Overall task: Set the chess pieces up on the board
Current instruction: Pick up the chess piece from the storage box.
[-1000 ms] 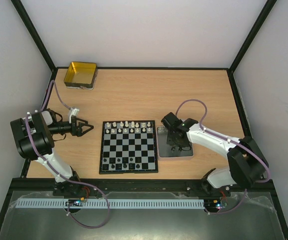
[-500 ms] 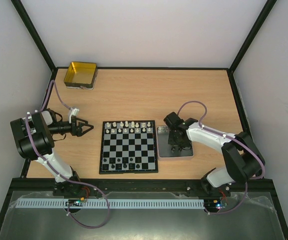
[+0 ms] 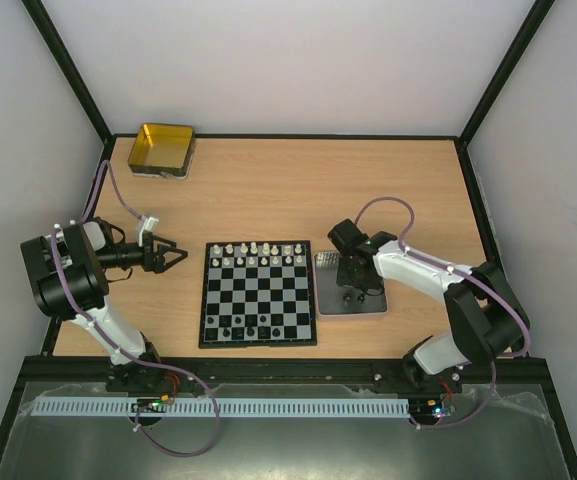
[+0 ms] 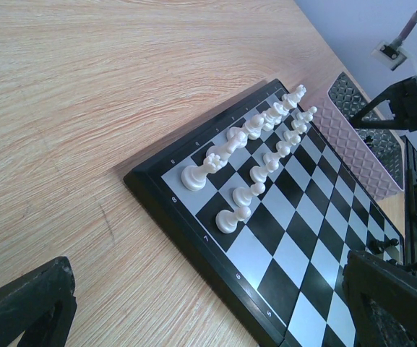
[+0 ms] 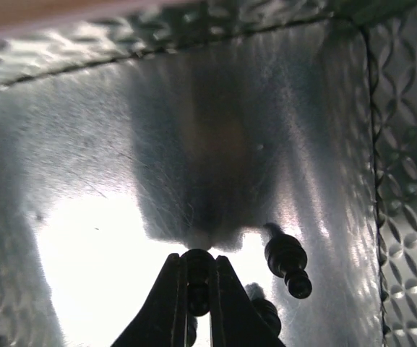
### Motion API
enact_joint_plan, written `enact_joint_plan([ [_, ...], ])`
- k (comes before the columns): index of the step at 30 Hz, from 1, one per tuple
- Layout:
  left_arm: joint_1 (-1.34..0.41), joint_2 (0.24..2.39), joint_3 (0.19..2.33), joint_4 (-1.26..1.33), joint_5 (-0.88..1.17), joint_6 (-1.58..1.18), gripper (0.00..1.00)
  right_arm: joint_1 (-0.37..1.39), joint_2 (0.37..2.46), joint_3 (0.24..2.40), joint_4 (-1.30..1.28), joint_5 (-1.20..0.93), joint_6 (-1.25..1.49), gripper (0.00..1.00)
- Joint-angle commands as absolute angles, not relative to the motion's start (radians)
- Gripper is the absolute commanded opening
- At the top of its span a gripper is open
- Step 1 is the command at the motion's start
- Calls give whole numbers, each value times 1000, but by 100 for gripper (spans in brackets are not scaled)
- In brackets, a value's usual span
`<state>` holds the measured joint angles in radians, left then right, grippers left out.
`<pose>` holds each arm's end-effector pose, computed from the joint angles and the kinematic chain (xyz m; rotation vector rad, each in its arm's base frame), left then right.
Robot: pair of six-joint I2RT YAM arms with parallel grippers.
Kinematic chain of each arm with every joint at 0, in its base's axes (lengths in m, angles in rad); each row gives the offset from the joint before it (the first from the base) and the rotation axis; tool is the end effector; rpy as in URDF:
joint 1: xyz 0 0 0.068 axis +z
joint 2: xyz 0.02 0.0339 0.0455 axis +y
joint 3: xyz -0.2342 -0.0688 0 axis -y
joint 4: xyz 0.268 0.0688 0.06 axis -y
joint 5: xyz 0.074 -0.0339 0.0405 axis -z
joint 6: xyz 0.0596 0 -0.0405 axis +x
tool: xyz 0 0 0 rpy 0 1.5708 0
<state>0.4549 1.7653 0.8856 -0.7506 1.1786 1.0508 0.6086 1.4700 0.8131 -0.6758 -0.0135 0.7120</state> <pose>0.2726 0.0720 0.0784 0.5876 2.0585 -1.0877 0.2266 0.1589 0.1005 0.1502 2.9490 0.2324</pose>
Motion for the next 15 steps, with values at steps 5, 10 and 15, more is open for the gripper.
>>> enact_joint_plan([
  [5,459,1787,916,-768,1211,1079,100,674,1424,958,-819,57,739,3],
  [10,459,1789,917,-769,1209,1076,100,799,1445,954,-787,5,830,3],
  [15,459,1787,916,-767,1210,1077,100,964,1528,962,-753,-1,897,3],
])
